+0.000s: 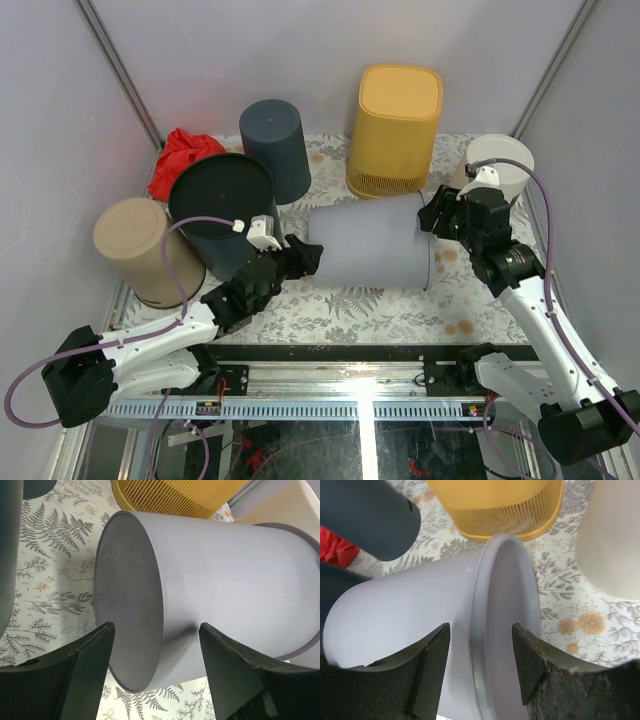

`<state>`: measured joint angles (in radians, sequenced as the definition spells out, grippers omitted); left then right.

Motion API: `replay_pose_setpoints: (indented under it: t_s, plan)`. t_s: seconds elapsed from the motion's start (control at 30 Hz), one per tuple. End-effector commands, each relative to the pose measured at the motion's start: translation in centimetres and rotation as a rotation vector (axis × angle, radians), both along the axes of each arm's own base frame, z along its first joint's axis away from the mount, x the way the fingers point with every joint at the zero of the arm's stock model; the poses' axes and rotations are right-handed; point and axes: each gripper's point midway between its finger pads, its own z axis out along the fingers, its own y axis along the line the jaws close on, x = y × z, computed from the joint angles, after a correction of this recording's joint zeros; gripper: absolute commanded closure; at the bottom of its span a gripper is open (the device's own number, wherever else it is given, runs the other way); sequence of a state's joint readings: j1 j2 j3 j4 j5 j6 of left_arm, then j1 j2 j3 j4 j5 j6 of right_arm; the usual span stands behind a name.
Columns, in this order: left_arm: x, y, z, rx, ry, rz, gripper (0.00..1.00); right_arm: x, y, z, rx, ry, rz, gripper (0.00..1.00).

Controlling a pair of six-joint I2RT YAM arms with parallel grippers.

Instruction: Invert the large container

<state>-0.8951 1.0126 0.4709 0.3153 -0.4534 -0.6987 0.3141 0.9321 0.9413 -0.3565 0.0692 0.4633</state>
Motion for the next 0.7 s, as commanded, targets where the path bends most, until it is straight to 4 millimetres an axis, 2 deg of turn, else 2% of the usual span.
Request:
replay_pose_setpoints:
  t_s: [0.0,0.13,0.27,0.53,0.67]
  plan:
    - [0.5,0.0,1.2,-0.027,-0.043,0.010,0.32,1.6,-1.3,2.8,-0.096,-0.089,-0.045,0.41]
    - [0.5,0.1,1.3,-0.027,-0.046,0.013,0.32,2.6,-1.8,4.1,-0.148,-0.110,-0.066,0.41]
    - [0.5,0.2,1.2,-0.024,-0.045,0.016,0.32,3.4,-1.2,5.9,-0.176,-0.135,-0.072,0.41]
    - [0.6,0.3,1.2,-0.017,-0.047,0.021,0.32,5.6,3.2,8.3,-0.345,-0.115,-0.079,0.41]
    - [0.6,0.5,1.3,-0.017,-0.050,0.027,0.32,4.6,4.6,8.3,-0.466,-0.141,-0.120,0.41]
